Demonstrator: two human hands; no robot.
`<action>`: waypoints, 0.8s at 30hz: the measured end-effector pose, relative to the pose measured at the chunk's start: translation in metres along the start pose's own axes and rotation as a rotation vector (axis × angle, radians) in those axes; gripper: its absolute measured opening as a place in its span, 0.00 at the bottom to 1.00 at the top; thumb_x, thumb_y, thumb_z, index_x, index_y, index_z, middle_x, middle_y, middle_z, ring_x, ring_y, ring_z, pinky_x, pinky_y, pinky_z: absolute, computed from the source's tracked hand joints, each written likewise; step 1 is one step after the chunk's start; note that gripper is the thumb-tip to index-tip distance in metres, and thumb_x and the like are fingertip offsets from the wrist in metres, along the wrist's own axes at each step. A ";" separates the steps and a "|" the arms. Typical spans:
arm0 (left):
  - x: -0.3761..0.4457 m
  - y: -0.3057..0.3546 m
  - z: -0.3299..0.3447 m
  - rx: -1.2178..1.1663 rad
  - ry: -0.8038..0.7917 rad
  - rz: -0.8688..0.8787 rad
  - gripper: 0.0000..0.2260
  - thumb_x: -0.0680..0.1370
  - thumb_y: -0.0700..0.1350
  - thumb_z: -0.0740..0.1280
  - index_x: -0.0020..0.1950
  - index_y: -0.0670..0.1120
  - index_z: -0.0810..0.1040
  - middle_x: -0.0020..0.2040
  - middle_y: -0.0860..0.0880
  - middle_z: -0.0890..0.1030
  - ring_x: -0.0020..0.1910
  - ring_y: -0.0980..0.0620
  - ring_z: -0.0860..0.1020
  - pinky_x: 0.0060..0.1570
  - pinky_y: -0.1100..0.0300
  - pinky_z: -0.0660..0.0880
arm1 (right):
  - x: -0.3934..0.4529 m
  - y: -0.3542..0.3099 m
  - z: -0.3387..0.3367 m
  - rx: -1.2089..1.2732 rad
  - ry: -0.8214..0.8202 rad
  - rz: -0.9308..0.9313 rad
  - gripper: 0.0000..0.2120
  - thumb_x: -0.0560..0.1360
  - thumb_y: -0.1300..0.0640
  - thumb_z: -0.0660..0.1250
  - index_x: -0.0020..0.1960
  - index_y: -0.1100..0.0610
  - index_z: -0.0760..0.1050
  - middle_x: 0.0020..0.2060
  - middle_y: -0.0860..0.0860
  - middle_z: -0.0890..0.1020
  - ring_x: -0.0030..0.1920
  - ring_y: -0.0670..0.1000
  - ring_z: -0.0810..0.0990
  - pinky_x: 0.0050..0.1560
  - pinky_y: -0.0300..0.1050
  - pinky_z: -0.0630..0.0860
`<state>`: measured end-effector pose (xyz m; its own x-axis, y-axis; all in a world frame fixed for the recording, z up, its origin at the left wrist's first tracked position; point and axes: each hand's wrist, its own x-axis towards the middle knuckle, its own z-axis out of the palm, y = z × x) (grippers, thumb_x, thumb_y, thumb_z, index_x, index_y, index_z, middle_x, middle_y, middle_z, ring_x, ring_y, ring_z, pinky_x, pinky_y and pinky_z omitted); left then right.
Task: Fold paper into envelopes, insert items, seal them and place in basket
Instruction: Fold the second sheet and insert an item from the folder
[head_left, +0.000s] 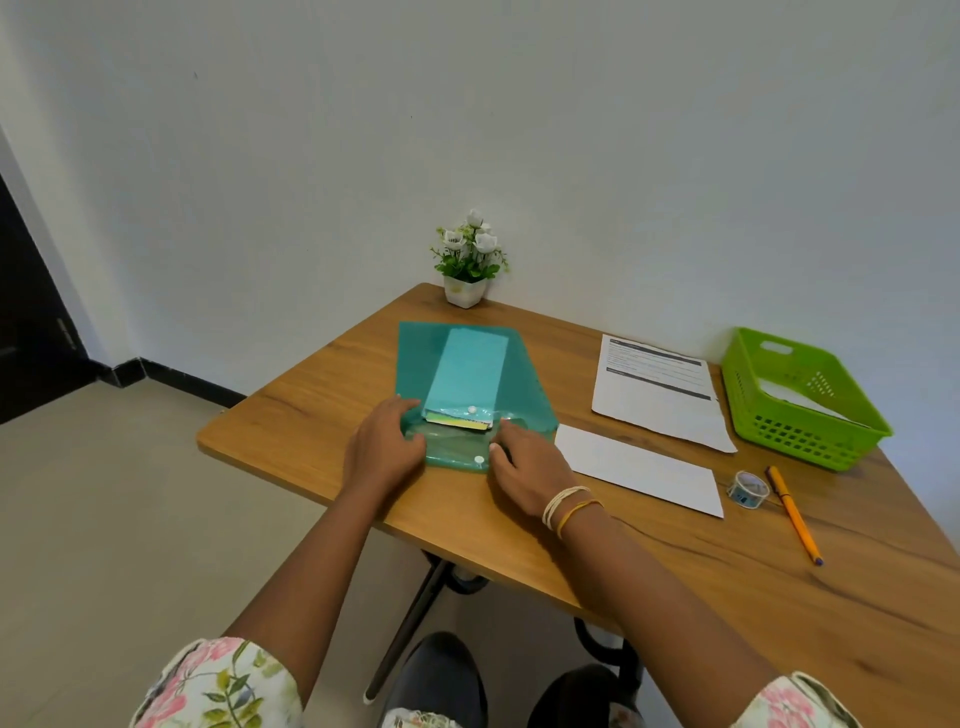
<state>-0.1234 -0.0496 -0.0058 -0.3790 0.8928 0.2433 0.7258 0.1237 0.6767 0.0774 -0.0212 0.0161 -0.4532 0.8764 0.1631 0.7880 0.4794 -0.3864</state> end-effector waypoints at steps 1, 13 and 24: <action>0.004 0.000 0.001 0.017 0.002 -0.039 0.22 0.74 0.46 0.67 0.69 0.51 0.73 0.69 0.50 0.73 0.65 0.48 0.72 0.61 0.50 0.71 | 0.004 0.000 0.001 -0.012 0.016 0.009 0.12 0.79 0.49 0.53 0.47 0.55 0.71 0.42 0.53 0.78 0.41 0.53 0.75 0.42 0.47 0.71; 0.010 0.014 0.016 0.009 0.342 -0.106 0.08 0.77 0.49 0.68 0.49 0.48 0.85 0.46 0.48 0.84 0.47 0.47 0.73 0.41 0.54 0.70 | 0.022 -0.003 0.001 -0.091 0.129 -0.016 0.09 0.78 0.57 0.59 0.50 0.56 0.77 0.46 0.53 0.81 0.47 0.54 0.78 0.45 0.47 0.76; 0.006 0.015 0.017 -0.011 0.380 0.049 0.09 0.79 0.47 0.66 0.48 0.45 0.83 0.44 0.49 0.81 0.44 0.50 0.74 0.36 0.59 0.66 | 0.039 -0.024 0.010 -0.213 0.279 -0.057 0.05 0.78 0.56 0.63 0.52 0.57 0.72 0.45 0.53 0.77 0.40 0.56 0.79 0.37 0.47 0.78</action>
<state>-0.1054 -0.0352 -0.0059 -0.5316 0.6729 0.5143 0.7429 0.0789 0.6647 0.0362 0.0013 0.0225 -0.3906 0.8129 0.4321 0.8475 0.5008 -0.1760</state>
